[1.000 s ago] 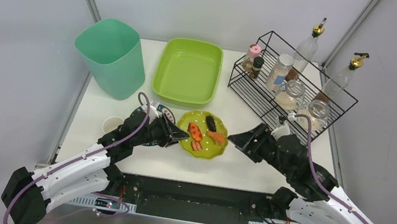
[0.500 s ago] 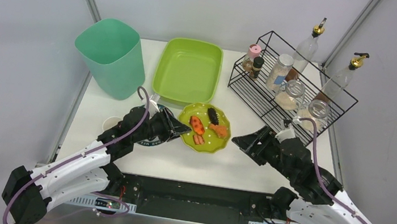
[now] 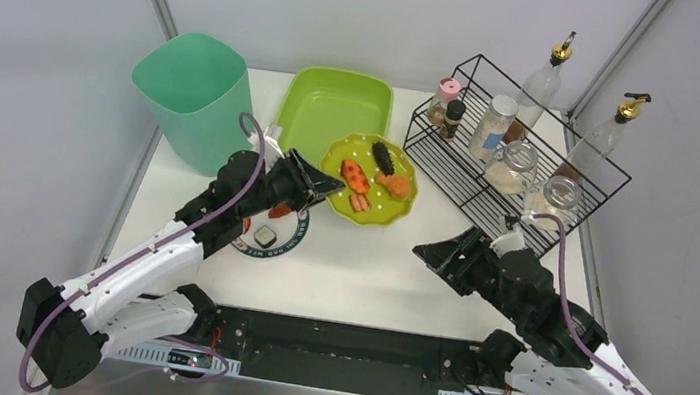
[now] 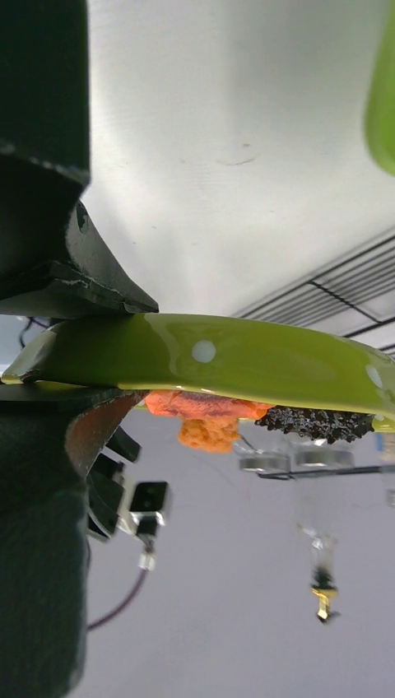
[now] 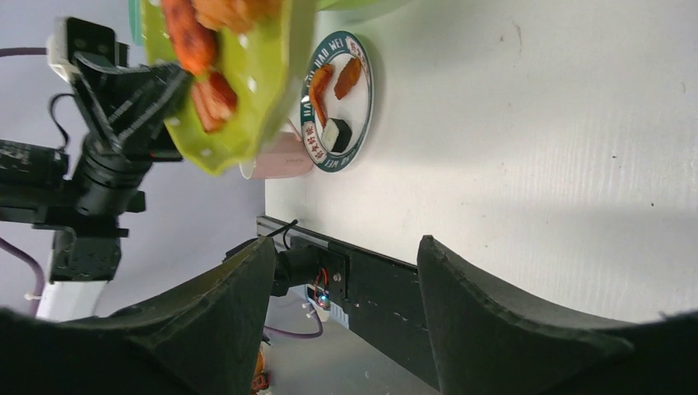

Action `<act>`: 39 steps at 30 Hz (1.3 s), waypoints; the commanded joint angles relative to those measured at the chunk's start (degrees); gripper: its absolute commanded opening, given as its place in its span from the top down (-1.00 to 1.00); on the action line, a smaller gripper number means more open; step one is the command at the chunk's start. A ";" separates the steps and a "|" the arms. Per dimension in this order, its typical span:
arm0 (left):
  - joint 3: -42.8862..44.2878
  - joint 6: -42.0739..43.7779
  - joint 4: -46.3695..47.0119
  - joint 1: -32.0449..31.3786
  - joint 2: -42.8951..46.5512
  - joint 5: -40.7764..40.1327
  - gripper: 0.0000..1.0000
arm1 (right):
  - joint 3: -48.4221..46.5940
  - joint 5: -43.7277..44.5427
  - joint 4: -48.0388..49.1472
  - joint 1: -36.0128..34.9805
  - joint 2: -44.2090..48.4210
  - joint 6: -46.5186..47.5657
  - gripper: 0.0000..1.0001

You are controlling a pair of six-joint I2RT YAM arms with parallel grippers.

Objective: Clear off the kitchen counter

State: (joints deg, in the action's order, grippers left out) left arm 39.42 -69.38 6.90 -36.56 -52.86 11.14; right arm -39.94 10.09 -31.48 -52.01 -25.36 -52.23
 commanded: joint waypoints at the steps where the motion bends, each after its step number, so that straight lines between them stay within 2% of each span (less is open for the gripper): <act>1: 8.04 -1.94 13.94 5.31 -0.57 0.29 1.00 | 1.42 -0.40 1.69 -0.23 0.41 -0.67 -0.34; 17: 21.61 -2.87 13.51 26.68 -7.26 4.66 1.00 | 6.21 -4.07 6.17 -0.29 0.28 -2.64 -0.34; 39: 29.95 -2.27 10.52 54.19 -12.94 8.79 1.00 | 7.38 -7.28 8.90 -0.26 -3.32 -1.39 -0.35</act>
State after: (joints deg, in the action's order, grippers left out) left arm 63.66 -69.63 5.67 14.76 -68.25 16.95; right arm -33.04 4.60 -26.24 -52.01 -27.51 -53.84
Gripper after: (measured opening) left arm 0.273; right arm 0.671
